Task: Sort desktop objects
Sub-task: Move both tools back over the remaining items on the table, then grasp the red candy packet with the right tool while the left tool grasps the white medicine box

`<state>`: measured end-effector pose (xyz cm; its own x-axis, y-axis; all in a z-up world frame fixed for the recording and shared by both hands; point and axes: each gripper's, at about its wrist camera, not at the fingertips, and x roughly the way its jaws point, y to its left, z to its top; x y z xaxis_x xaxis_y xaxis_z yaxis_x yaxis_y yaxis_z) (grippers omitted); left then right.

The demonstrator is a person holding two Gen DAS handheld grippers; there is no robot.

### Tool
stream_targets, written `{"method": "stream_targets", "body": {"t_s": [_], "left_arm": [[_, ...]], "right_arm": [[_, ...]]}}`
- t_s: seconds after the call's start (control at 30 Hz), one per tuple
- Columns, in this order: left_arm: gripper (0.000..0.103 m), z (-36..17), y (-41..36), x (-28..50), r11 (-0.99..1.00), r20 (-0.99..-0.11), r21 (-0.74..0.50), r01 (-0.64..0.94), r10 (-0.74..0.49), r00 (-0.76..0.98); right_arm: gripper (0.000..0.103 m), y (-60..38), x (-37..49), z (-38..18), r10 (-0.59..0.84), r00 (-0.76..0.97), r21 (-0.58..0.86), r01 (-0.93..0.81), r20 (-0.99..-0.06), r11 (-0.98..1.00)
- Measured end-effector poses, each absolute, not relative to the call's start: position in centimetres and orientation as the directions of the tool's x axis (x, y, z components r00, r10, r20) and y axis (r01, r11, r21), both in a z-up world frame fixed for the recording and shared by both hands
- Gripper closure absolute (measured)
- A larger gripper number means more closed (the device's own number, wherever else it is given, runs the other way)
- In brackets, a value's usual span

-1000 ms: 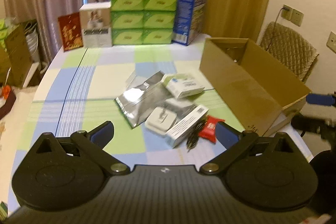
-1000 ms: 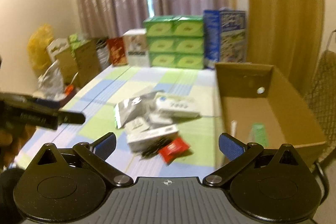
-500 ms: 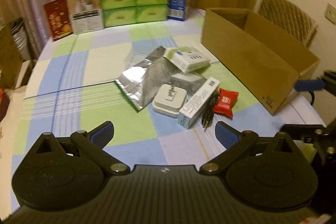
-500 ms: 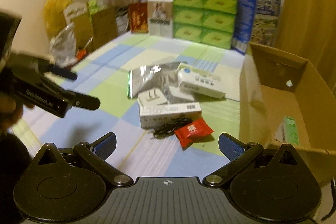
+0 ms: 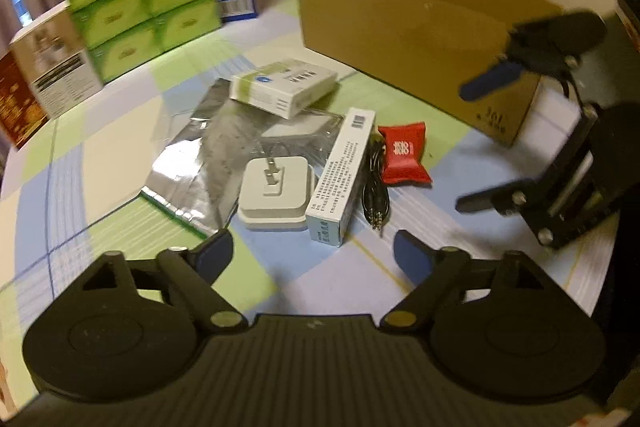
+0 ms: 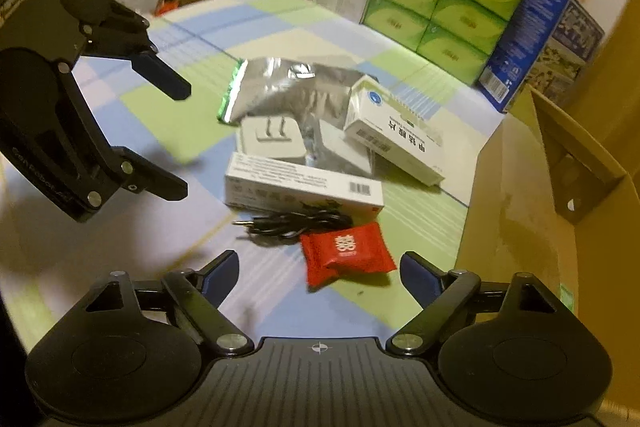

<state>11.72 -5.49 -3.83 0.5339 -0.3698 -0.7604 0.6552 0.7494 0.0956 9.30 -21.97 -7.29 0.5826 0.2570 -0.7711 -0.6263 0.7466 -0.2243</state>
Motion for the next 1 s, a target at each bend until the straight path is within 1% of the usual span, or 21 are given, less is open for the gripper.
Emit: {"method": "stream_targets", "body": {"t_s": [0.07,0.23,0.27,0.3,0.37,0.4,0.5,0.67,0.73,0.8,0.83,0.87,0.97,1.0], "left_arm": [[0.036,-4.5,-5.9,12.4,0.728,-0.771,0.098,0.679,-0.376,0.514],[0.038,-5.6,-6.9,13.6,0.69,-0.771,0.118,0.714,-0.39,0.504],[0.04,-5.8,-7.1,13.8,0.684,-0.772,0.12,0.719,-0.391,0.501],[0.044,-6.0,-7.4,14.0,0.677,-0.775,0.121,0.726,-0.393,0.495],[0.056,-6.4,-7.9,14.4,0.667,-0.779,0.129,0.734,-0.39,0.491],[0.058,-6.6,-8.1,14.6,0.663,-0.781,0.128,0.737,-0.391,0.487],[0.059,-6.9,-8.5,15.1,0.657,-0.779,0.121,0.745,-0.403,0.481],[0.06,-7.2,-8.7,15.8,0.658,-0.77,0.107,0.746,-0.42,0.481],[0.063,-7.2,-8.7,16.0,0.664,-0.769,0.095,0.742,-0.424,0.479],[0.067,-7.1,-8.8,16.0,0.667,-0.769,0.091,0.739,-0.425,0.478],[0.072,-7.0,-8.8,15.9,0.669,-0.769,0.089,0.738,-0.425,0.478],[0.078,-7.0,-8.8,16.0,0.668,-0.77,0.091,0.738,-0.424,0.478],[0.079,-6.9,-9.1,15.4,0.681,-0.776,0.086,0.727,-0.412,0.477],[0.08,-6.8,-9.1,15.2,0.687,-0.778,0.082,0.722,-0.409,0.477]], "right_arm": [[0.021,-22.0,10.3,-7.8,0.242,0.576,-0.233,-0.629,-0.781,0.742],[0.022,-21.5,12.0,-9.1,0.185,0.558,-0.28,-0.643,-0.809,0.713],[0.022,-21.3,12.1,-9.3,0.177,0.555,-0.288,-0.646,-0.813,0.707],[0.023,-21.2,12.4,-9.6,0.17,0.549,-0.291,-0.651,-0.818,0.701],[0.024,-21.2,13.0,-10.0,0.17,0.538,-0.283,-0.656,-0.825,0.7],[0.025,-21.2,13.3,-10.1,0.174,0.535,-0.277,-0.656,-0.827,0.702],[0.029,-21.2,14.1,-10.3,0.175,0.531,-0.268,-0.652,-0.829,0.709],[0.031,-21.1,15.3,-11.1,0.164,0.506,-0.255,-0.657,-0.847,0.709],[0.032,-21.3,15.5,-11.1,0.172,0.497,-0.237,-0.654,-0.851,0.718],[0.039,-21.4,15.8,-11.0,0.182,0.478,-0.208,-0.651,-0.859,0.73],[0.042,-21.5,15.9,-11.0,0.186,0.47,-0.193,-0.647,-0.863,0.737],[0.047,-21.6,15.9,-10.9,0.195,0.458,-0.174,-0.645,-0.867,0.744],[0.055,-21.7,15.5,-10.7,0.185,0.459,-0.169,-0.628,-0.869,0.76],[0.056,-21.6,15.3,-10.7,0.182,0.457,-0.167,-0.623,-0.87,0.764]]}}
